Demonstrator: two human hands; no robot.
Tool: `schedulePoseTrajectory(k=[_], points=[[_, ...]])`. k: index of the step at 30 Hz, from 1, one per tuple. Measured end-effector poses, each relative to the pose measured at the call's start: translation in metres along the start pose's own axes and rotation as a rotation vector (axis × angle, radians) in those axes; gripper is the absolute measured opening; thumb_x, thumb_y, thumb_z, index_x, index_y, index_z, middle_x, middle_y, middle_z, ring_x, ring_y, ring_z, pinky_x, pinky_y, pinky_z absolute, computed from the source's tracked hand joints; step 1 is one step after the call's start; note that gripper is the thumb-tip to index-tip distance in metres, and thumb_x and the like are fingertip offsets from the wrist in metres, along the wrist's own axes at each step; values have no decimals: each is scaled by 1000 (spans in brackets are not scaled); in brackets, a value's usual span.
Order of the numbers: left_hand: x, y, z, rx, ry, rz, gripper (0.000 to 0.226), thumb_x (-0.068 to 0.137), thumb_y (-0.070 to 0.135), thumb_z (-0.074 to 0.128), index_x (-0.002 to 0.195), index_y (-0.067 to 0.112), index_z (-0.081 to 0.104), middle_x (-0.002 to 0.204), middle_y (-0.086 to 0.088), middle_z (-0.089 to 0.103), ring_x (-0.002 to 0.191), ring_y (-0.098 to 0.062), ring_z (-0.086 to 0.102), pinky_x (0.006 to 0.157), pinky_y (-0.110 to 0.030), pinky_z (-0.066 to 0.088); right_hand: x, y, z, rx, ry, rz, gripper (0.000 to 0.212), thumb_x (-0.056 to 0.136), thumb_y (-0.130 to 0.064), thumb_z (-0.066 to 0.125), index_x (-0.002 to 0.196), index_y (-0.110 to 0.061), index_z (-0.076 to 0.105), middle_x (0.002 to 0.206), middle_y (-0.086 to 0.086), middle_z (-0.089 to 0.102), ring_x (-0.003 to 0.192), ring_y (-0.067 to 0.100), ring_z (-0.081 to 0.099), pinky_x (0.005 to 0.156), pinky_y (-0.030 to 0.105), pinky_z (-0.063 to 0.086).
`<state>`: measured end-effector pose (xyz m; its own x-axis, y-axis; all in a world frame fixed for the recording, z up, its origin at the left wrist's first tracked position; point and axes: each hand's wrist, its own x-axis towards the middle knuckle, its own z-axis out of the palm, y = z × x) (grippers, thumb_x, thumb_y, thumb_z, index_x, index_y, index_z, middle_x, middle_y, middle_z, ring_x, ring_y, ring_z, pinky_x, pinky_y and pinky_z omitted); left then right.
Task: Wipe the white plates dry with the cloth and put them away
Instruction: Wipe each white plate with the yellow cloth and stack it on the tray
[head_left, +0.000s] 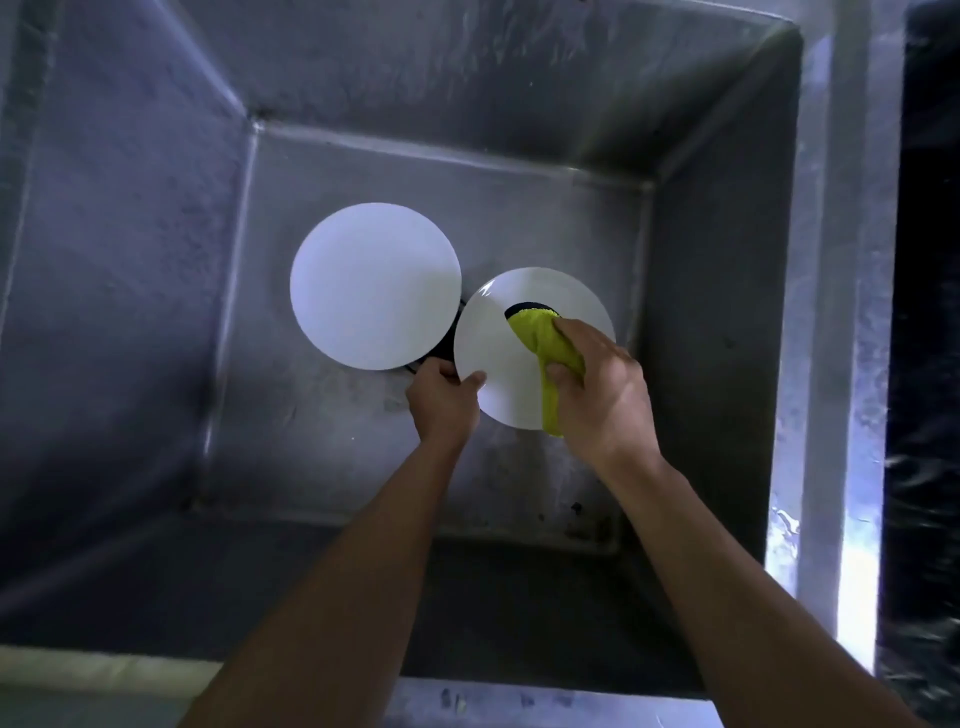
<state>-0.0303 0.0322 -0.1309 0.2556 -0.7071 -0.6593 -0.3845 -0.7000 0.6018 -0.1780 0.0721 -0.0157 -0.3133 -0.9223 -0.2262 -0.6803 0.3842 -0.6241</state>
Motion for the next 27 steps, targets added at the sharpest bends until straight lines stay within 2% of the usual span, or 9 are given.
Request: schedulePoseTrajectory(k=[3, 10, 12, 14, 16, 19, 22, 25, 27], points=[[0, 0, 1, 14, 14, 29, 29, 81, 20, 84, 75, 22, 56, 77, 4, 64, 76, -20, 67, 67, -29, 53, -2, 2, 1, 0, 1, 7, 40, 93, -4, 62, 131, -13, 61, 125, 1, 67, 112, 30, 62, 94, 48, 55], [1, -4, 0, -27, 44, 35, 30, 82, 13, 83, 72, 21, 55, 71, 7, 60, 65, -5, 58, 55, -14, 40, -11, 2, 1, 23, 18, -14, 38, 92, -6, 62, 129, -17, 62, 123, -2, 67, 108, 29, 63, 90, 44, 56], [0, -3, 0, -33, 56, 16, 28, 81, 13, 83, 74, 19, 56, 75, 5, 61, 72, -15, 62, 60, -18, 47, -14, 3, -1, 31, 36, -32, 37, 92, -7, 61, 128, -19, 62, 121, -3, 68, 106, 27, 64, 88, 43, 56], [-2, -3, 1, -40, 50, -44, 22, 81, 13, 83, 81, 12, 61, 85, -4, 66, 85, -27, 68, 75, -36, 58, -18, 4, -3, 37, 43, -31, 38, 91, -5, 61, 126, -18, 62, 118, -3, 68, 104, 27, 64, 85, 42, 56], [-8, -4, 1, -65, 36, -129, 21, 81, 13, 84, 82, 9, 64, 91, -9, 69, 88, -34, 71, 80, -49, 61, -22, 7, -5, 31, 51, -33, 38, 90, -3, 62, 125, -15, 63, 117, -1, 68, 102, 27, 64, 84, 43, 57], [-21, -6, 1, -125, 0, -226, 21, 83, 11, 83, 79, 12, 63, 92, -10, 69, 82, -31, 71, 75, -49, 63, -28, 10, -10, 34, 43, -16, 38, 91, -1, 62, 126, -14, 62, 119, 1, 68, 104, 27, 65, 87, 45, 58], [-35, -6, -1, -288, -12, -321, 22, 83, 2, 81, 81, 11, 60, 95, -10, 66, 89, -32, 68, 66, -44, 64, -34, 10, -16, 43, 34, 11, 39, 92, -2, 61, 129, -15, 61, 123, 0, 67, 109, 27, 64, 93, 44, 56], [-47, 0, -6, -379, -21, -368, 22, 83, -3, 78, 86, 9, 61, 106, -16, 67, 98, -36, 66, 78, -52, 63, -42, 6, -25, 34, 1, 42, 42, 92, -2, 61, 133, -12, 60, 129, 4, 66, 117, 30, 61, 100, 48, 53], [-55, 6, -10, -418, -19, -380, 20, 84, -6, 76, 88, 8, 63, 111, -19, 67, 98, -37, 66, 78, -51, 63, -45, 4, -32, 28, -14, 59, 43, 93, -3, 60, 135, -11, 59, 131, 6, 65, 120, 32, 60, 101, 49, 52]])
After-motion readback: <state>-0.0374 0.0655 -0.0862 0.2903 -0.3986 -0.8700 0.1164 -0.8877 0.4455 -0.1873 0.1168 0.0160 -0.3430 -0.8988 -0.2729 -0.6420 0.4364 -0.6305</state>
